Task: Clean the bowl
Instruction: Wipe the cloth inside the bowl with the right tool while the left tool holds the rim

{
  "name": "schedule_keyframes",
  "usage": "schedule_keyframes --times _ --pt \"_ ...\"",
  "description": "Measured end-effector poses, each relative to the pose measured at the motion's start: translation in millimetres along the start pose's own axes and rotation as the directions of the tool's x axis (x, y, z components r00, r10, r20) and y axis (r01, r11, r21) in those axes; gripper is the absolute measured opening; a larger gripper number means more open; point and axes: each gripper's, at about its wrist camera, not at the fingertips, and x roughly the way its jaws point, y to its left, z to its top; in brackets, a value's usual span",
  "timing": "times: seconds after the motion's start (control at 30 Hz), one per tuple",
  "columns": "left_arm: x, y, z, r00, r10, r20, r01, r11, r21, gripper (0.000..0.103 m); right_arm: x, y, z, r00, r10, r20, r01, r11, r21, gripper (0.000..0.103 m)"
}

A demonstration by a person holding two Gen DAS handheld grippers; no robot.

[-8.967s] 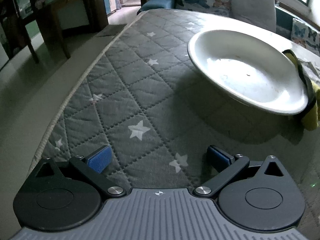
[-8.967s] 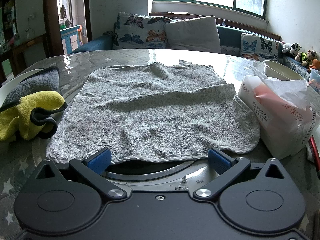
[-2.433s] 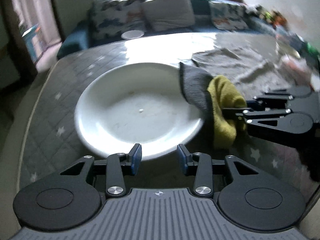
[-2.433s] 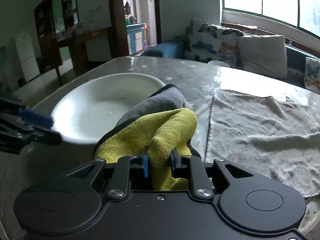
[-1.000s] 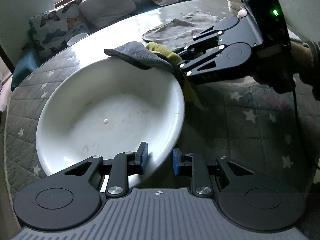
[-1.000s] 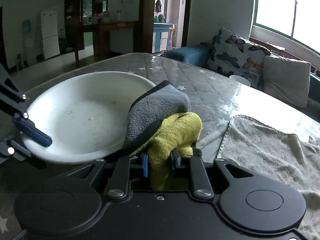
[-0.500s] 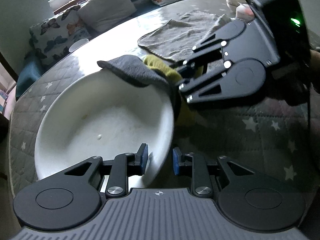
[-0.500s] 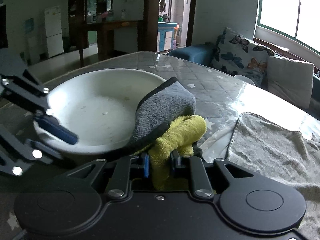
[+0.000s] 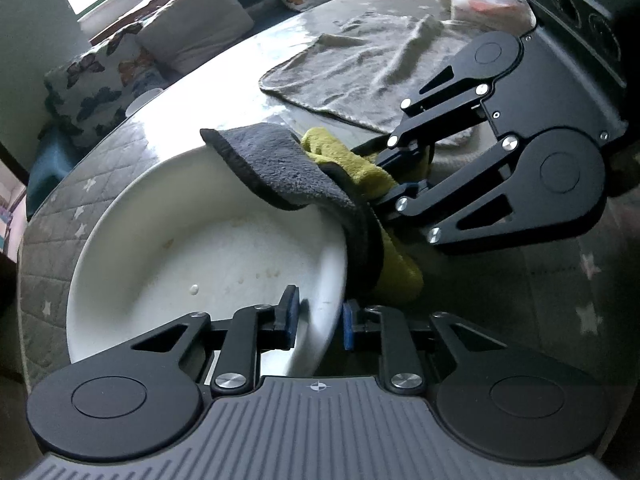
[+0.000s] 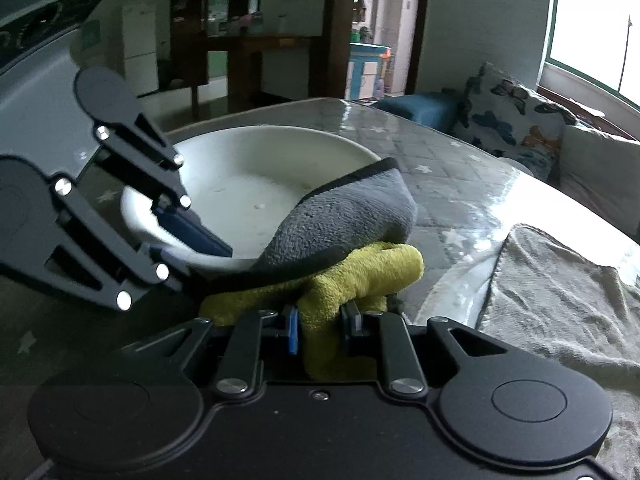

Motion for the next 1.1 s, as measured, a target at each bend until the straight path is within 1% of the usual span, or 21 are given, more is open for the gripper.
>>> schedule_keyframes --times 0.27,0.47,0.63,0.9,1.1 --pt "-10 0 -14 0.999 -0.034 0.003 0.034 0.998 0.049 0.022 5 1 2 1.0 0.002 0.006 -0.001 1.0 -0.016 0.022" --pt "-14 2 -20 0.999 -0.047 0.002 0.047 0.997 0.064 0.022 15 -4 7 1.0 -0.003 0.011 0.004 1.0 -0.024 0.022" --pt "-17 3 -24 0.998 -0.06 -0.001 0.06 0.996 0.073 0.022 14 -5 6 1.0 -0.001 0.01 0.001 0.999 -0.034 0.022" --pt "-21 2 -30 0.998 -0.066 -0.008 0.066 0.994 0.083 0.022 13 -7 4 1.0 0.004 0.008 -0.004 0.999 -0.05 0.022" --pt "-19 -1 -25 0.999 -0.042 -0.025 0.044 0.997 0.064 0.023 12 -9 2 1.0 0.008 0.006 -0.007 0.998 -0.063 0.022"
